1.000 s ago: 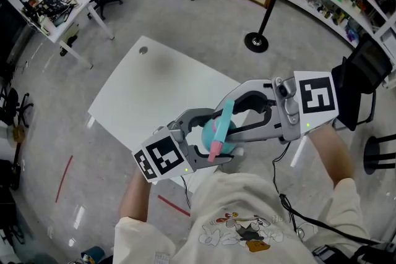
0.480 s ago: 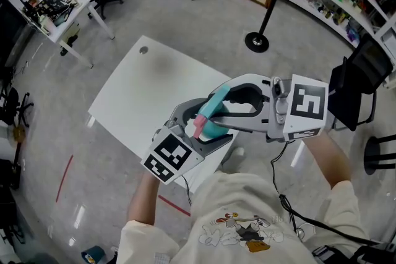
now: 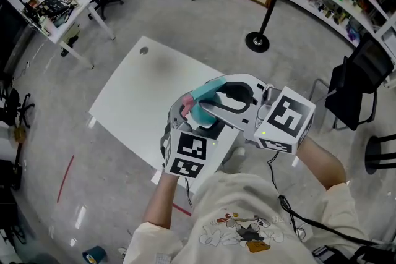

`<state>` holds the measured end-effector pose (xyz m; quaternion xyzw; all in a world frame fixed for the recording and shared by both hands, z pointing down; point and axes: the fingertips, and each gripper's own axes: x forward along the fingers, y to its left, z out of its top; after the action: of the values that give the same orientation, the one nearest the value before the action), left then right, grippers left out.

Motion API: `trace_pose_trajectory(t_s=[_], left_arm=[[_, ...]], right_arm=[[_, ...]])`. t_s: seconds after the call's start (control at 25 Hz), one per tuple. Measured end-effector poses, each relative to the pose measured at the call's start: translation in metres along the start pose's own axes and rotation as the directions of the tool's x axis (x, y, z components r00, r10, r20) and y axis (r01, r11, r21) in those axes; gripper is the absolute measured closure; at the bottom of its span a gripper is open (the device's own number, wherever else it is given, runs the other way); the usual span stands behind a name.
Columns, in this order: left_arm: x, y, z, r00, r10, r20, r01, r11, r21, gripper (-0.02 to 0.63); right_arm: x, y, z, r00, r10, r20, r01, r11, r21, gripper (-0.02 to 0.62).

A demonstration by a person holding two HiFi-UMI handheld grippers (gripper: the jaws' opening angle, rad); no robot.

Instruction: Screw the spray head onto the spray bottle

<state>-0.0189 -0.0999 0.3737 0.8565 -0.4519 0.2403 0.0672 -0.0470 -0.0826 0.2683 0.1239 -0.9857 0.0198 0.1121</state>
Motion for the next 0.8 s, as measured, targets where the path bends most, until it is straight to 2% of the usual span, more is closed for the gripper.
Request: trace_pose_trajectory(t_s=[0.28,0.8], left_arm=[[0.002,0.008,0.000,0.994,0.109,0.002,-0.109,0.994,-0.010,0.193],[0.004,0.014,-0.004,0.982,0.191,-0.006,-0.191,0.982,0.010,0.193]], right_arm=[[0.001,-0.002,-0.001,0.993,-0.113,0.017,0.113,0.994,0.003,0.460],[-0.003,-0.011,-0.001,0.967,-0.250,0.051,0.244,0.965,0.095,0.462]])
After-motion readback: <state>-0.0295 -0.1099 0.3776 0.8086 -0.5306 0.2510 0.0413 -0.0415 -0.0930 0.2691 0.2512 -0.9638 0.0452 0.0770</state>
